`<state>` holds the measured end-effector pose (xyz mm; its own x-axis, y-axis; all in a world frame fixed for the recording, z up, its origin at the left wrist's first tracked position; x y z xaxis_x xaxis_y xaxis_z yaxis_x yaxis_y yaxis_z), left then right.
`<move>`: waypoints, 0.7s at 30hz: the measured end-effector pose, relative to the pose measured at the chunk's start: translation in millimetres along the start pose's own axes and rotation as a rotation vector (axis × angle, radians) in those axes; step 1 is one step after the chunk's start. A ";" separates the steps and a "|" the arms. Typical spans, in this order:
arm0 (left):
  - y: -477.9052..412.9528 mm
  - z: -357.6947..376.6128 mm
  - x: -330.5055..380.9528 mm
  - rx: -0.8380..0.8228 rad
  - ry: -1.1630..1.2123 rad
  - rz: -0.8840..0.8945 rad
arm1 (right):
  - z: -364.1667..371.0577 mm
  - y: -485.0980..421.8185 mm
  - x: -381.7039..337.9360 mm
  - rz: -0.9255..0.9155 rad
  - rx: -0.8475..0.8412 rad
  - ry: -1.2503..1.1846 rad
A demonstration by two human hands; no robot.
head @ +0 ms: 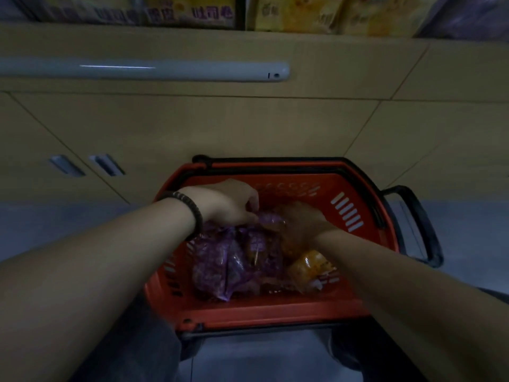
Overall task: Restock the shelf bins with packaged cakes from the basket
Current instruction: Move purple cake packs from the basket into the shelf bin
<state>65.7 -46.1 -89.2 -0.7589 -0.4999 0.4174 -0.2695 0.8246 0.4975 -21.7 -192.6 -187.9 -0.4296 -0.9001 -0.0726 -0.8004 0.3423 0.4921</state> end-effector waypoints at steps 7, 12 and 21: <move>13.1 -2.7 -7.8 0.064 0.032 -0.024 | -73.6 23.8 -24.0 -0.151 -0.177 -0.262; 20.7 -11.2 -8.6 0.108 0.006 -0.031 | -75.0 39.7 -29.7 -0.218 -0.248 -0.502; 32.1 -22.9 -45.4 0.030 -0.246 -0.270 | -13.7 19.4 -30.7 -0.035 -0.116 -0.326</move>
<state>105.0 -3.0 -74.8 -0.7770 -0.6248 0.0765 -0.4943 0.6808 0.5406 -18.3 -162.1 -164.2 -0.5287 -0.7708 -0.3555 -0.7723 0.2631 0.5781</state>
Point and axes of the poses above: each hand's wrist, its own y-axis away from the middle knuckle, its own z-axis out of the palm, x = y × z, the point moved 6 cm from there along -y, towards the middle knuckle, and after that the axes turned 11 degrees about z, right-handed, at the moved point
